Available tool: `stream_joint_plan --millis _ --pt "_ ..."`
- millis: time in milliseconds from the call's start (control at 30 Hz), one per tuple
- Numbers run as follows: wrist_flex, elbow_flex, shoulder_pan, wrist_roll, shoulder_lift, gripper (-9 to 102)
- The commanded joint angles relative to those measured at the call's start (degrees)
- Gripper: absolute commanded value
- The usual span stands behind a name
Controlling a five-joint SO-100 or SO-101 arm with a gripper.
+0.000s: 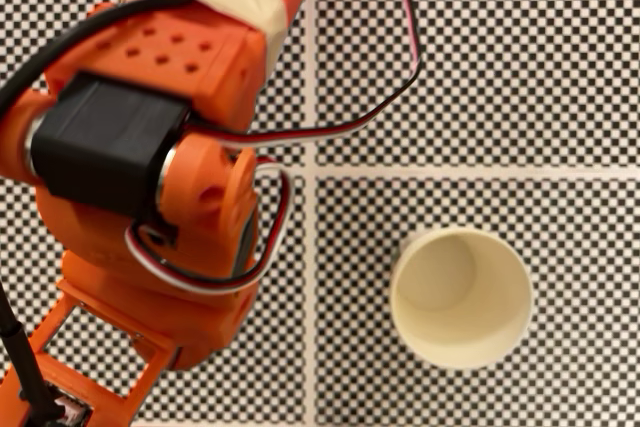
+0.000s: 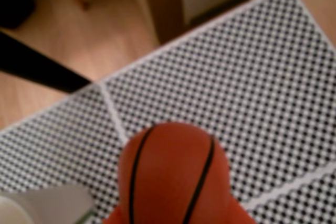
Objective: Grasp basketball and place into cup.
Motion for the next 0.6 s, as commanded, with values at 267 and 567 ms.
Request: stream_joint_plan --millis 267,567 --pt "-0.4 -0.7 -9.1 5.4 6.4 0" --pt "-0.4 -0.8 -17.8 10.3 8.3 0"
